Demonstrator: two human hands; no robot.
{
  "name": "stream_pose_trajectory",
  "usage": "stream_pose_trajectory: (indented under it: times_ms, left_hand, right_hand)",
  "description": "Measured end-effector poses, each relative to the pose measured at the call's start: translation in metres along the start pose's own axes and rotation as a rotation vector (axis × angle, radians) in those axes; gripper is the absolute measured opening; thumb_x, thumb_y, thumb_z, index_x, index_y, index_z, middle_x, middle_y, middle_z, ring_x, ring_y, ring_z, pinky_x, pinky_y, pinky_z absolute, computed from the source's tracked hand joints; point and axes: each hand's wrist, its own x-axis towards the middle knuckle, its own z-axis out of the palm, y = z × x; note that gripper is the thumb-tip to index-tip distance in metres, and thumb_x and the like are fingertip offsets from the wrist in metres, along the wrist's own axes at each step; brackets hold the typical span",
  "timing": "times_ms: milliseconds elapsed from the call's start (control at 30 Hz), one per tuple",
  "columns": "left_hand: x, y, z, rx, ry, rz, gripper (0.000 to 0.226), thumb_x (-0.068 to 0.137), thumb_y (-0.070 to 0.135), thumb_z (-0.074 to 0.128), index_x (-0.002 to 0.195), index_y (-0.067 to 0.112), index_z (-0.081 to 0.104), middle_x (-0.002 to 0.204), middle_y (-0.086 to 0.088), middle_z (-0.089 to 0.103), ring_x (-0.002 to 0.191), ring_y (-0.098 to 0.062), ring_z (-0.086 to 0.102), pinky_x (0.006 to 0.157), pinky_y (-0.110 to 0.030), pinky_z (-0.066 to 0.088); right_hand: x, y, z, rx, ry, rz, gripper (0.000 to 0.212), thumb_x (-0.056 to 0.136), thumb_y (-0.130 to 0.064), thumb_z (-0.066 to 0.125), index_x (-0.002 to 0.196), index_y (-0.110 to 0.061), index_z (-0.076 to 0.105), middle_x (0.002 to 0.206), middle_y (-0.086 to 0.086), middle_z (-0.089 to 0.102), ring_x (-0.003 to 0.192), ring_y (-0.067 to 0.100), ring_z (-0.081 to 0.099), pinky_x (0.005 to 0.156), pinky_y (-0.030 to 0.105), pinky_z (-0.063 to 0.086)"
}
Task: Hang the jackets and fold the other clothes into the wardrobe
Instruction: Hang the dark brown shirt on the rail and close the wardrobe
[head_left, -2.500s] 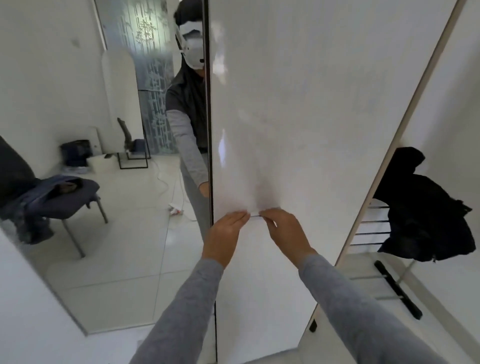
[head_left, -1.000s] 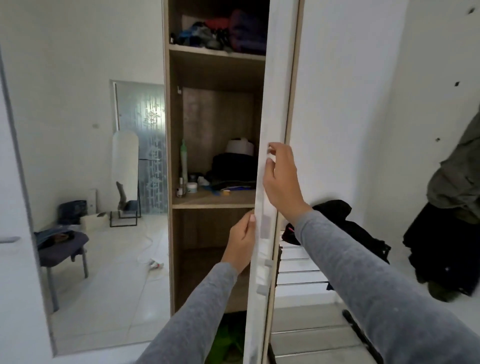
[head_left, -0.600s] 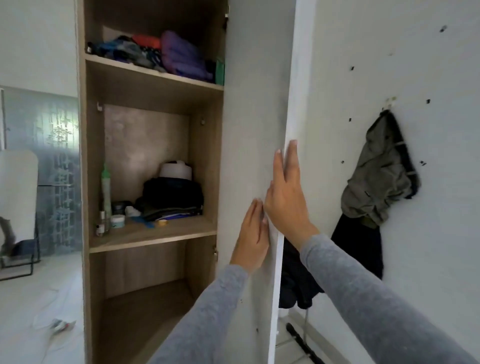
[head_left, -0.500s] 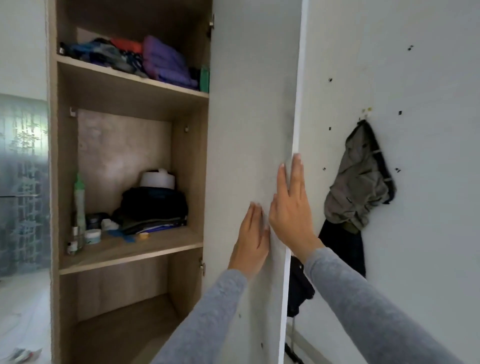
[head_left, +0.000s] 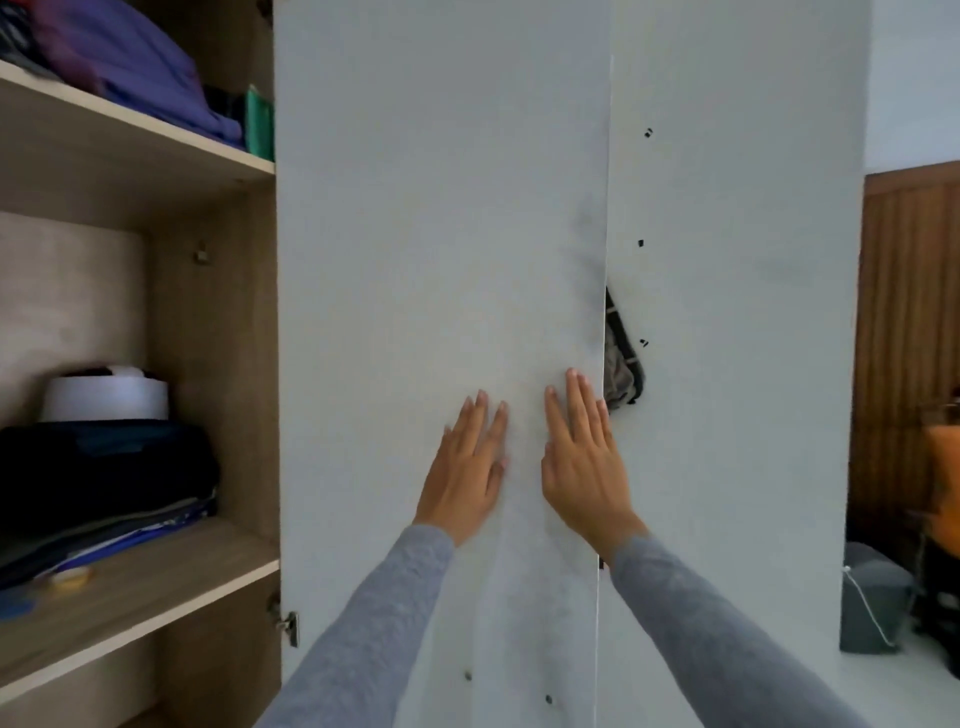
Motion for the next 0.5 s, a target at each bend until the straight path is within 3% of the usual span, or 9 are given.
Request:
stream_pose_trajectory:
  times_ms: [167,500]
  left_hand:
    - [0.017,-0.015,0.022,0.079,0.182,0.047,0.056,0.1,0.043,0.016,0.149,0.017,0.013,0.156,-0.008,0.012,0.145,-0.021,0.01,0.116,-0.045,0.01]
    - [0.024,-0.025,0.051,0.08,0.231,0.09,0.055,0.101,0.04,0.018,0.148,0.012,0.018,0.155,-0.008,0.015,0.144,-0.023,0.016,0.114,-0.048,0.018]
  right_hand:
    - [0.004,-0.001,0.012,-0.022,0.081,0.026,0.058,0.089,-0.021,0.038,0.145,-0.008,0.034,0.154,0.019,0.022,0.144,0.029,0.015,0.117,0.043,0.016]
    - [0.001,0.005,0.039,-0.121,0.11,0.046,0.056,0.094,-0.028,0.035,0.147,-0.008,0.03,0.154,0.02,0.022,0.144,0.029,0.016,0.117,0.043,0.017]
